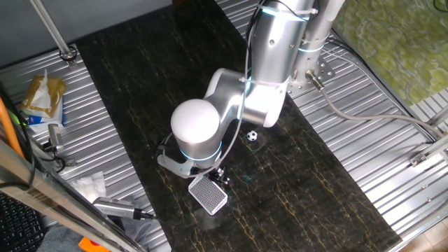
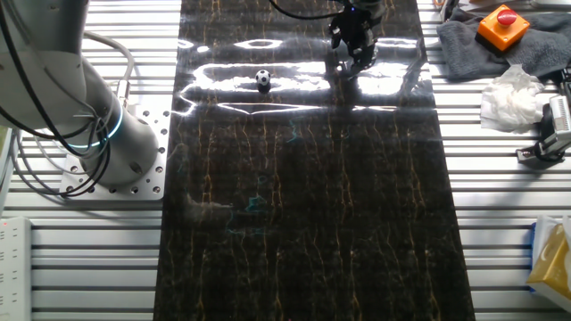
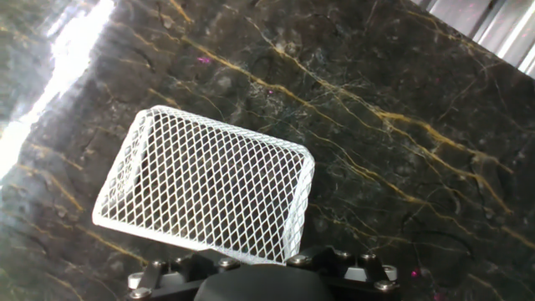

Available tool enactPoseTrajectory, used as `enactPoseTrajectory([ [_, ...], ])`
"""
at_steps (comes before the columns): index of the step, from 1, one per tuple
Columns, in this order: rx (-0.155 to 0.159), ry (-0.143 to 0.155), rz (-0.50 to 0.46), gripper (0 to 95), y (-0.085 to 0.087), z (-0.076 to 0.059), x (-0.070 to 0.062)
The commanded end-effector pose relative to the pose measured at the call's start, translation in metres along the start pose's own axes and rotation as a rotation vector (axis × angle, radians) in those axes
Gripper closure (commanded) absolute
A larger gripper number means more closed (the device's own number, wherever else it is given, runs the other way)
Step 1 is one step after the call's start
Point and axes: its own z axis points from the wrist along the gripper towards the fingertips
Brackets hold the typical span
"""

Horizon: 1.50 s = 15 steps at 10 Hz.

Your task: Push the soccer ball into the goal

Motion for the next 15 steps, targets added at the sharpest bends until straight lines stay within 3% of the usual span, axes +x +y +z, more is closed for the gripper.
enactPoseTrajectory([
  [1,0.005,-0.003,0.004,19.0,-0.0002,0.0004,0.0000],
  [12,0.004,-0.014,0.013,19.0,-0.0002,0.0004,0.0000],
  [15,0.007,0.007,0.006,19.0,0.0002,0.0002,0.0002],
])
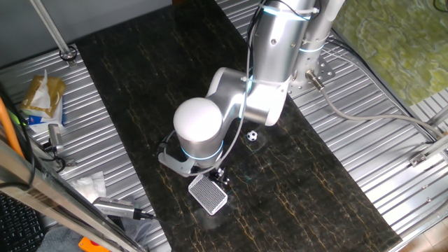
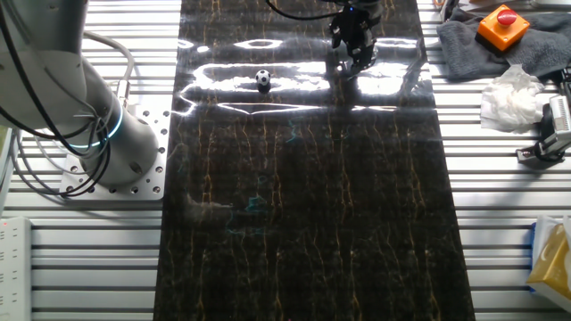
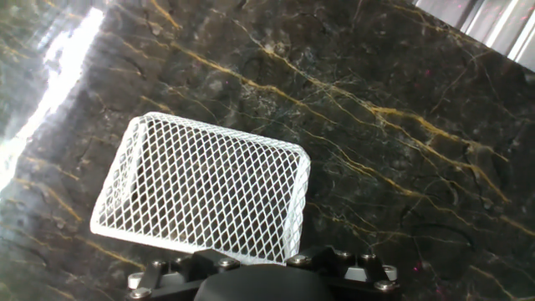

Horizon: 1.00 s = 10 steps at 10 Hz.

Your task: Push the soccer ball into the goal

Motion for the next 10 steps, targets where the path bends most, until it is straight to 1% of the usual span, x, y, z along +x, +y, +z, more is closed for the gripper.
enactPoseTrajectory([
  [1,0.001,0.018,0.004,19.0,0.001,0.000,0.000],
  [4,0.004,0.006,-0.003,19.0,0.000,-0.002,-0.003],
  [6,0.008,0.027,-0.010,19.0,-0.001,-0.001,0.001],
  [8,-0.005,0.058,-0.028,19.0,-0.005,-0.002,0.013],
  [10,-0.019,0.081,-0.045,19.0,-0.013,-0.009,0.026],
])
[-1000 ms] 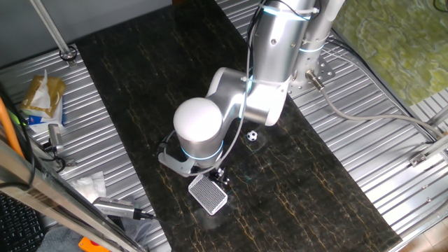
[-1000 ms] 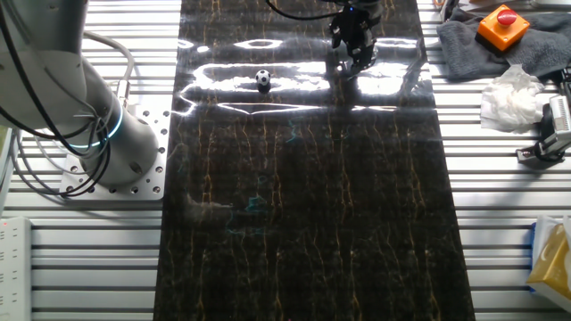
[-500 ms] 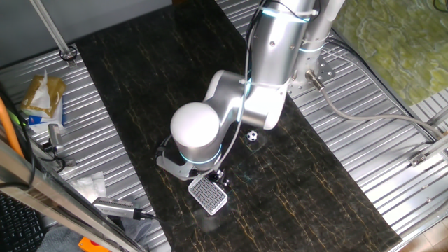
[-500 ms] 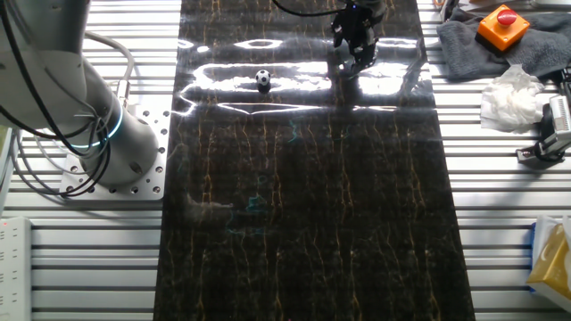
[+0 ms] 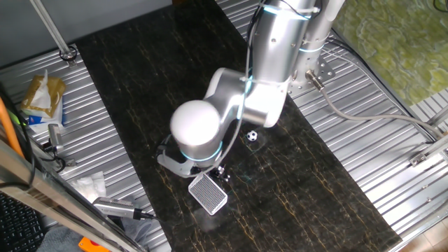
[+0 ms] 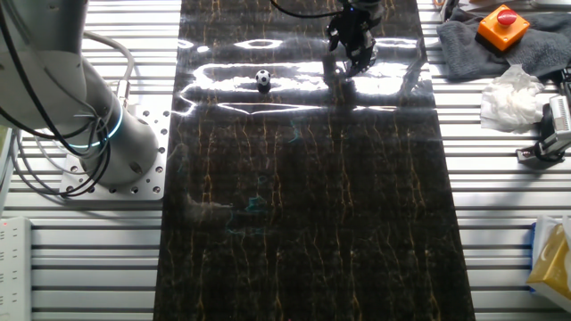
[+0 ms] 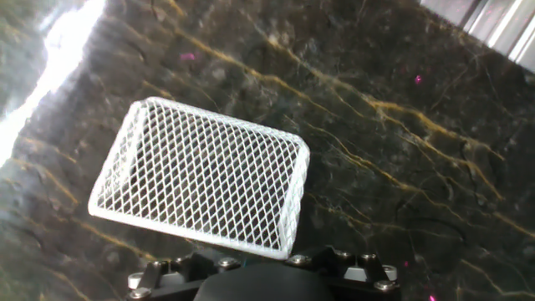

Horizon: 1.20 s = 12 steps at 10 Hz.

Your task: Push the soccer ball into the goal

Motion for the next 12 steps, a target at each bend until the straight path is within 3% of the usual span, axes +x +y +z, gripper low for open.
enactPoseTrajectory([
  [1,-0.008,0.013,-0.015,19.0,-0.004,-0.005,0.016],
  [3,-0.013,0.015,-0.011,19.0,0.000,-0.003,0.033],
  [12,-0.035,0.053,0.017,19.0,0.022,0.001,0.081],
])
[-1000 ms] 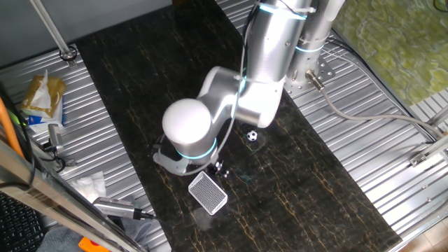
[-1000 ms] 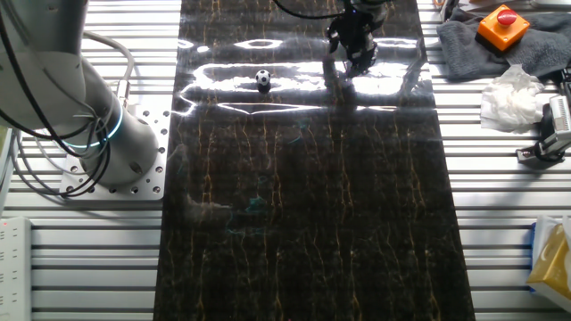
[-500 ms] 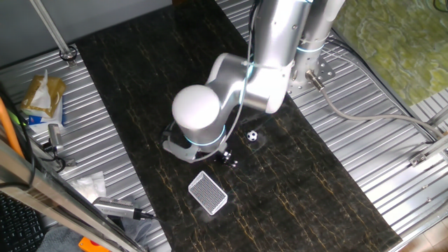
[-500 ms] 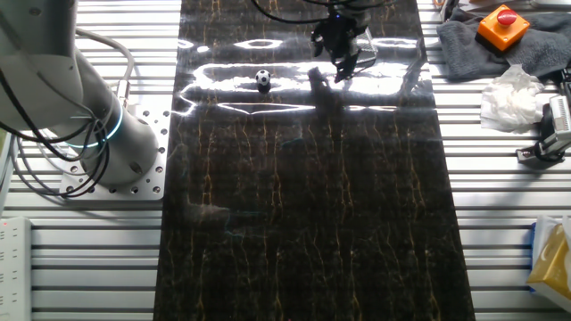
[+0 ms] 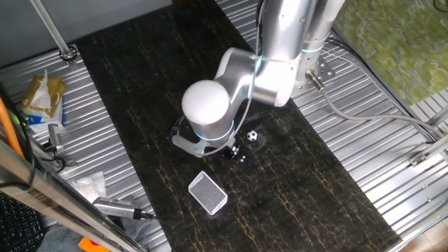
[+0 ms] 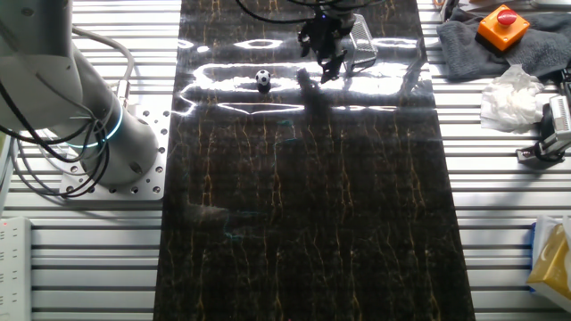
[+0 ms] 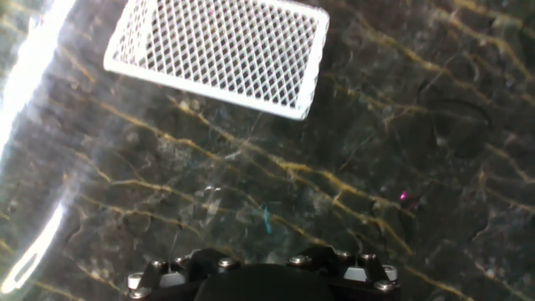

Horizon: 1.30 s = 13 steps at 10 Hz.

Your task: Push the soccer ball into the goal

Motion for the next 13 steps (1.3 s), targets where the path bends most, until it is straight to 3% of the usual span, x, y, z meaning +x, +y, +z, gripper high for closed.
enactPoseTrajectory([
  [1,-0.003,0.003,-0.001,19.0,0.001,-0.002,0.006],
  [4,-0.008,0.005,-0.015,19.0,0.004,-0.004,0.027],
  [9,-0.015,0.012,-0.010,19.0,0.013,0.002,0.050],
  [10,-0.029,0.036,0.008,19.0,0.016,0.004,0.058],
  [13,-0.055,0.061,0.041,19.0,0.020,0.004,0.070],
])
